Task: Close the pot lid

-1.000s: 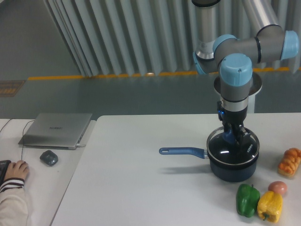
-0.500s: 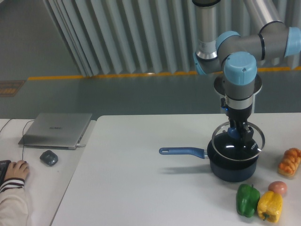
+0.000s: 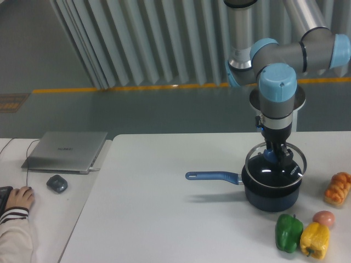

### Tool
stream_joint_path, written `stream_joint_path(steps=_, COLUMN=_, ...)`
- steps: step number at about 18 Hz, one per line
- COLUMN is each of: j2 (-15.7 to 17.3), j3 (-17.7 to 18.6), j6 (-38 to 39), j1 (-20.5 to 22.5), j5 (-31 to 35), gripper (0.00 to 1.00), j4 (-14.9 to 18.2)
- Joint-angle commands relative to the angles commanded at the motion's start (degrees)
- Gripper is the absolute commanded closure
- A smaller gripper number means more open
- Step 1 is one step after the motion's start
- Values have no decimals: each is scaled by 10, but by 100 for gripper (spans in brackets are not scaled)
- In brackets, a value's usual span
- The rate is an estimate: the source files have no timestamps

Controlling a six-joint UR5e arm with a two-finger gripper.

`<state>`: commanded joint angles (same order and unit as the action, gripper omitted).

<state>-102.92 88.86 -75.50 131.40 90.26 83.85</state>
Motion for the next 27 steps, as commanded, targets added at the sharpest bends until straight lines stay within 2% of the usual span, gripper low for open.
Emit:
stream_joint_path(steps=4, j2=-3, j3=0, j6=1, j1=-7, j5=-4, gripper=48, j4=-21)
stream_joint_path(steps=27, j2=-4, j3=20, j6=-4, j1=-13, j5=2, gripper=48, j4=-29)
